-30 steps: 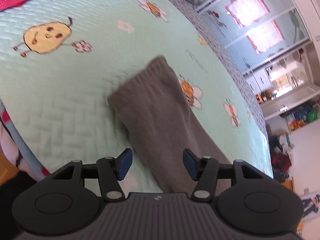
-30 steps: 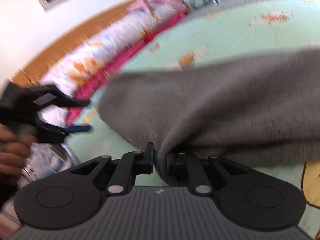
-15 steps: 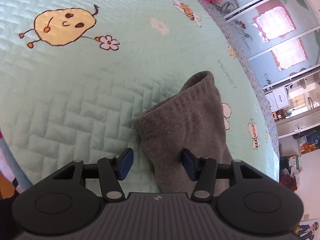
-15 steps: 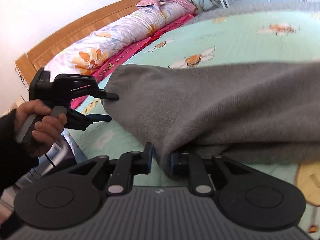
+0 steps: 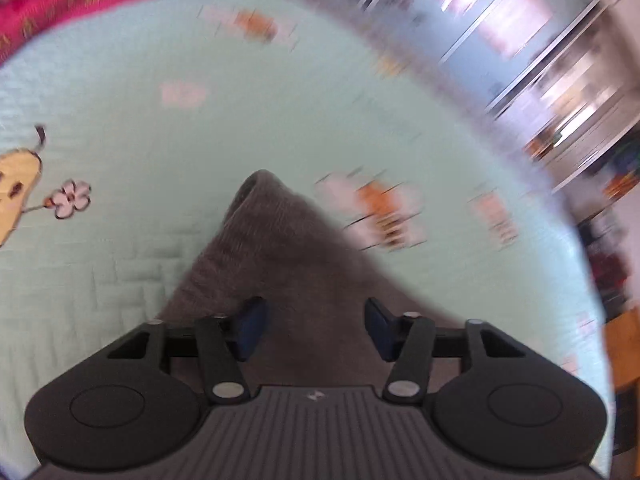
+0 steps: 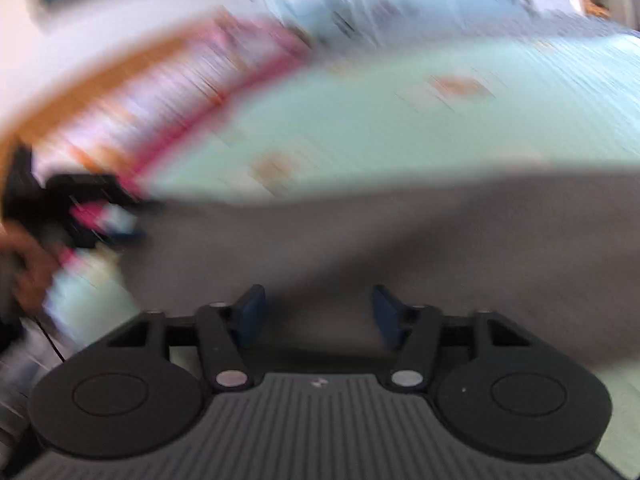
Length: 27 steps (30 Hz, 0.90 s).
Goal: Fold clothes
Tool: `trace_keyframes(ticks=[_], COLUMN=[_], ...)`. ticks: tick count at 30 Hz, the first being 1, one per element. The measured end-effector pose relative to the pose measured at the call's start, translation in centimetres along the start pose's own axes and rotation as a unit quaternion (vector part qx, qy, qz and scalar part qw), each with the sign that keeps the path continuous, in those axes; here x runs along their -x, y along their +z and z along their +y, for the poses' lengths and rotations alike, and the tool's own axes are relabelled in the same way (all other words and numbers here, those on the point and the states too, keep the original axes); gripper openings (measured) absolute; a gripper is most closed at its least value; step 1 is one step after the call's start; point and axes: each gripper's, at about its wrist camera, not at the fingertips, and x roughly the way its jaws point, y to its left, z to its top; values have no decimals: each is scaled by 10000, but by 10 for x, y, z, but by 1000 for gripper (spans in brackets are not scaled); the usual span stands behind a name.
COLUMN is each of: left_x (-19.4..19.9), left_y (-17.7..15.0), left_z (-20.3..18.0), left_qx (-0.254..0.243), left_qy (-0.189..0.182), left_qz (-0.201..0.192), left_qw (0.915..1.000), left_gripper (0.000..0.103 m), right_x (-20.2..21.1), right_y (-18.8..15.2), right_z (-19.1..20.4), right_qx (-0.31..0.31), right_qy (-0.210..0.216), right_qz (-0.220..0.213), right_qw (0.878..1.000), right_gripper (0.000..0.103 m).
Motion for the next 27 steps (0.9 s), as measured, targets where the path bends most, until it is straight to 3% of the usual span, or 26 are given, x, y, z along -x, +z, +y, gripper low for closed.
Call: trace_keyframes(ticks=[2,6,9,12,17,19,24,27], left_x=[-4,16,34,34,20,19,15,12], left_y=[2,-5,-14,-13,-9,-12,-18,-18], left_z=[13,8,-3,-9,-11,-12,-10,-9], left_qx=[207,147,54,-61,267,250,247,236], left_qy=[-102,-382,-720,-713,-710,-707,-683,-640], left_qz=[9,-192,-318,-303,-237,-207,-140,-105], left_qw=[9997,9990,9969,9970,9968,9970,9973,9976], left_gripper=[40,46,53,55,55,55,55,55], right_x=[28,68,58,44,31,29,31,25], right_y=[-12,-27,-31,-36,-39,-39,-40,-44], right_z=[-20,-39,-53,-65,-74,-78,-79,-87], right_qx=[-348,-958,-1690,-2566,-3381,-3600,-3789,-4156], right_qy=[-37,-63,171,435,734,825,877,851], right_qz=[-180,-544,-526,-508,-629,-681,-735,-708], right_qw=[9992,9939,9841,9642,9361,9268,9184,9028], right_gripper=[28,31,31,32,33,33,33,33])
